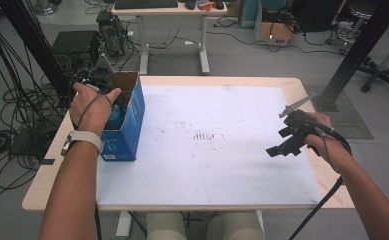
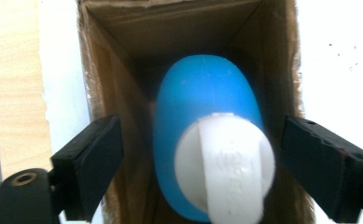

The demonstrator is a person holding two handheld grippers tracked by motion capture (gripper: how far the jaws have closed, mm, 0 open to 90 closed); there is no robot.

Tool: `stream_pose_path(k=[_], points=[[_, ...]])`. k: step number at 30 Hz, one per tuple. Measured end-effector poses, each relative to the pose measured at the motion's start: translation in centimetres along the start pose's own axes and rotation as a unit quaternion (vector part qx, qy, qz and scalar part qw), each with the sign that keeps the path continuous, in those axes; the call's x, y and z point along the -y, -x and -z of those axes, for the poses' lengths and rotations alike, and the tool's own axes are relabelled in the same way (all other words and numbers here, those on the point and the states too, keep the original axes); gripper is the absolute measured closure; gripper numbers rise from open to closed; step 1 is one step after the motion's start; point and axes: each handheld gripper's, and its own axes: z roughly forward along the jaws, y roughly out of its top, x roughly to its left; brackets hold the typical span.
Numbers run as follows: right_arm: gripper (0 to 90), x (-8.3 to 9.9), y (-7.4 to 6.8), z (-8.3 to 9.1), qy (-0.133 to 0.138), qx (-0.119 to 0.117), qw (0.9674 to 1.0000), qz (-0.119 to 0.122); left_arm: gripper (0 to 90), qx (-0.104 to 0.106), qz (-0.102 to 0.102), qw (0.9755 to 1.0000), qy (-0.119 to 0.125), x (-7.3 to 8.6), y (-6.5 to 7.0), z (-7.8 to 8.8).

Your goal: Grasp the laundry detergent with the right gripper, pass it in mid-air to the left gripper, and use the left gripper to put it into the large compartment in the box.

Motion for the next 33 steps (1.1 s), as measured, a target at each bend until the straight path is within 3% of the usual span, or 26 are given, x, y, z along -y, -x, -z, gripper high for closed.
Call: stream_pose_path(k=[4,8,14,18,19,24,26,27,33], points=[[4.0,-0.1,-0.1,0.2,-0.002,0.002,1.0000,-0.005,11.0,0.019,-0.003,0.9992,0.036,-0.3,0.0,1.8],[4.0,-0.1,0.0,0.3,0.005,0.002,1.0000,0.002,8.8,0.023,-0.017,0.9974,0.066,-0.5,0.1,3.8],[4.0,-0.2,0.0,0.7,0.004,0.006,1.0000,0.003,8.8,0.017,-0.064,0.9926,0.102,-0.6,1.1,6.5],[4.0,-0.2,-0.2,0.9,0.006,0.006,1.0000,0.003,8.6,0.027,-0.096,0.9881,0.117,-0.4,2.1,8.0],[4.0,-0.2,-0.1,0.9,0.009,0.006,0.9999,0.013,8.6,0.028,-0.099,0.9872,0.121,-0.4,2.3,8.2],[4.0,-0.3,-0.3,1.1,0.006,0.007,0.9998,0.016,8.5,0.041,-0.140,0.9797,0.137,0.2,4.1,9.3],[4.0,-0.4,-0.4,1.1,0.005,0.008,0.9998,0.015,8.6,0.048,-0.149,0.9778,0.139,0.4,4.6,9.4],[4.0,-0.4,-0.4,1.1,0.005,0.008,0.9998,0.018,8.6,0.058,-0.159,0.9752,0.143,0.5,5.1,9.5],[4.0,-0.4,-0.7,1.2,0.006,0.008,0.9998,0.019,9.0,0.073,-0.190,0.9686,0.143,1.2,7.2,9.7]])
